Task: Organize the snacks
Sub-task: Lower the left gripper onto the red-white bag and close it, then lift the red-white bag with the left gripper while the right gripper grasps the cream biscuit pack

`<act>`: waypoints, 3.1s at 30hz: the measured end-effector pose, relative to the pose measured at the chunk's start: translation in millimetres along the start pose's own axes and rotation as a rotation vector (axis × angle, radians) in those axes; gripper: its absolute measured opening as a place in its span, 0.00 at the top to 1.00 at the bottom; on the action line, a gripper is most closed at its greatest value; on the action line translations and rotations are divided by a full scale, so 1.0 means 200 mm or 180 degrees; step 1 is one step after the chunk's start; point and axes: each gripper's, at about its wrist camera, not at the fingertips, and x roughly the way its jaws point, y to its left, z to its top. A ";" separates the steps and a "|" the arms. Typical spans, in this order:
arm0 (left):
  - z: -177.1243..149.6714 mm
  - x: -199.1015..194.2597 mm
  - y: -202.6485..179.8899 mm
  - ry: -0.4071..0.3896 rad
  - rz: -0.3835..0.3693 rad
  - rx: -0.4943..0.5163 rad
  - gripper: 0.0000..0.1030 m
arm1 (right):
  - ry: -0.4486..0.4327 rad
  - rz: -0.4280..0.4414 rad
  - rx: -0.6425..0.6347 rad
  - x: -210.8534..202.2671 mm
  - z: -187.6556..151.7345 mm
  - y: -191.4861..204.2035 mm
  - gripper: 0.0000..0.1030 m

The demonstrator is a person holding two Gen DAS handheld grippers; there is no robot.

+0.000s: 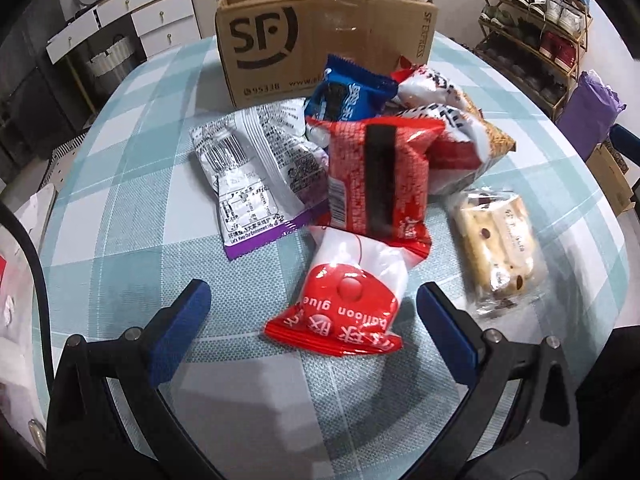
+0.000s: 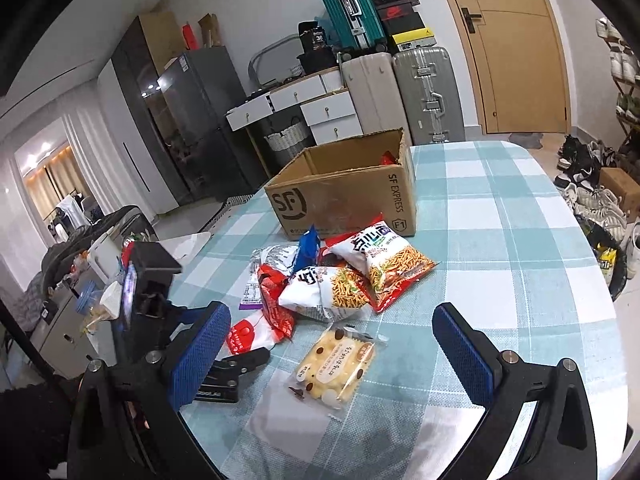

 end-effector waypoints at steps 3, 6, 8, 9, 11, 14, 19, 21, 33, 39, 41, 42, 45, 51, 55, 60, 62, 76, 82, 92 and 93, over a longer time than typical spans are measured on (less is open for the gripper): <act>0.01 0.01 0.01 -0.0027 0.0028 0.0006 0.01 | 0.0019 0.0058 0.0036 0.00 0.00 0.00 0.00; 0.02 0.01 0.03 -0.0120 -0.0002 -0.0022 0.05 | 0.0034 0.0093 0.0018 0.00 0.00 0.00 0.00; 0.02 -0.01 0.02 -0.0138 -0.0091 -0.0017 0.10 | 0.0029 0.0106 0.0017 -0.01 -0.01 0.00 0.00; 0.02 0.00 0.02 -0.0115 -0.0113 -0.0002 0.20 | 0.0024 0.0109 0.0025 -0.01 -0.01 0.00 0.00; 0.01 0.02 0.01 -0.0024 -0.0188 0.0021 0.37 | 0.0012 0.0114 0.0053 -0.01 -0.01 -0.01 0.00; 0.01 0.00 -0.01 -0.0066 -0.0244 0.0091 0.56 | 0.0001 0.0111 0.0098 -0.02 -0.01 -0.03 0.00; 0.00 -0.03 -0.01 -0.0073 -0.0325 0.0042 0.61 | 0.0028 0.0067 0.0121 -0.01 -0.01 -0.04 0.00; 0.00 -0.04 -0.02 -0.0113 -0.0322 0.0049 0.61 | 0.0043 0.0048 0.0126 -0.01 -0.01 -0.04 0.00; -0.02 -0.14 0.02 -0.0231 -0.0354 -0.0008 0.62 | 0.0166 -0.0099 0.0218 0.04 -0.02 -0.08 0.00; -0.03 -0.19 0.06 -0.0286 -0.0353 -0.0139 0.62 | 0.0244 -0.0125 0.0250 0.07 -0.03 -0.09 0.00; -0.03 -0.23 0.07 -0.0371 -0.0347 -0.0164 0.62 | 0.0303 -0.0137 0.0234 0.10 -0.04 -0.09 0.00; -0.03 -0.26 0.08 -0.0430 -0.0338 -0.0163 0.61 | 0.0330 -0.0139 0.0229 0.10 -0.04 -0.08 0.00; -0.03 -0.31 0.09 -0.0521 -0.0373 -0.0179 0.62 | 0.0432 -0.0160 0.0194 0.15 -0.05 -0.07 0.00; -0.04 -0.41 0.18 -0.0639 -0.0459 -0.0372 0.61 | 0.0583 -0.0150 0.0085 0.22 -0.08 -0.03 0.00; -0.05 -0.47 0.23 -0.0738 -0.0407 -0.0465 0.61 | 0.0720 -0.0197 0.0059 0.28 -0.10 -0.02 0.00; -0.07 -0.52 0.30 -0.0789 -0.0539 -0.0633 0.61 | 0.0890 -0.0287 -0.0030 0.36 -0.13 0.02 0.00; -0.07 -0.54 0.33 -0.0799 -0.0680 -0.0723 0.61 | 0.0906 -0.0284 -0.0083 0.37 -0.14 0.04 0.00; -0.10 -0.62 0.38 -0.0844 -0.0912 -0.0856 0.61 | 0.1158 -0.0740 -0.0594 0.56 -0.20 0.24 0.01; -0.11 -0.63 0.39 -0.0839 -0.0966 -0.0865 0.61 | 0.1319 -0.0954 -0.0562 0.63 -0.22 0.24 0.26; -0.11 -0.62 0.37 -0.0812 -0.0953 -0.0852 0.61 | 0.1288 -0.0924 -0.0561 0.61 -0.22 0.22 0.40; -0.11 -0.62 0.37 -0.0807 -0.0944 -0.0854 0.61 | 0.1289 -0.0889 -0.0531 0.61 -0.22 0.22 0.41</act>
